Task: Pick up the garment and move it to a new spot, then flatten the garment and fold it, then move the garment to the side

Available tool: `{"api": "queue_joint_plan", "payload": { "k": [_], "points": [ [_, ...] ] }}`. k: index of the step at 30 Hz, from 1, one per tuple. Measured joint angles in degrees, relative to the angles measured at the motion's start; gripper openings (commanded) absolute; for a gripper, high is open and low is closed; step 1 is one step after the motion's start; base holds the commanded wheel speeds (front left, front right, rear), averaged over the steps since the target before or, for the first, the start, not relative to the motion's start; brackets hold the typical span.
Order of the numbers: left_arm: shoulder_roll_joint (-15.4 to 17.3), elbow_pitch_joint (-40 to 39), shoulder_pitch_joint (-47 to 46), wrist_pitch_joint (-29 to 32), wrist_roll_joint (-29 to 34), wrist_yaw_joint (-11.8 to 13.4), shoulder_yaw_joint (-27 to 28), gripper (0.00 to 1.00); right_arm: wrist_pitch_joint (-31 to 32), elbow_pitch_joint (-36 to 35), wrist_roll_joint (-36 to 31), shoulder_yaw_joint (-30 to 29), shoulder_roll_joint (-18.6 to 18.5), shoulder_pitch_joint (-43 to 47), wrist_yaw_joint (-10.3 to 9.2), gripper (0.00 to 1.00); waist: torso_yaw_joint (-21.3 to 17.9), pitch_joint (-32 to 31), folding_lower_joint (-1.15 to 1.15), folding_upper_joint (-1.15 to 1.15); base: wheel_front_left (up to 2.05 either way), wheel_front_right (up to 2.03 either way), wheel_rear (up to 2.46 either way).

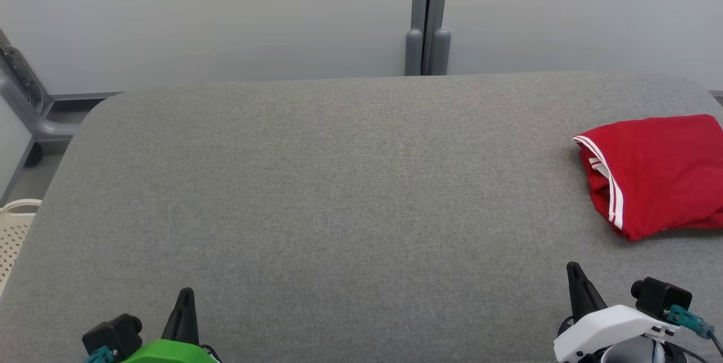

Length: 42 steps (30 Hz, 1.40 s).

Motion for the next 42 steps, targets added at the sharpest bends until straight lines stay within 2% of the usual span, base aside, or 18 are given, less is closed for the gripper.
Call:
{"api": "queue_joint_plan", "payload": {
  "k": [18,42],
  "points": [
    [-2.61,2.33,-4.51,3.9,-12.32,-3.55,4.2,0.0,2.35,-1.78,15.66,-1.87,-0.04,-0.79,0.0,0.0,-0.44,0.66,0.0,0.0,0.0,0.0,0.0],
    [-5.03,5.08,-9.16,8.05,-25.09,-7.54,8.73,0.0,5.1,-3.53,32.16,-4.05,-0.12,-2.24,-0.01,0.0,-1.04,1.53,0.0,0.0,0.0,0.0,0.0]
  ]
}}
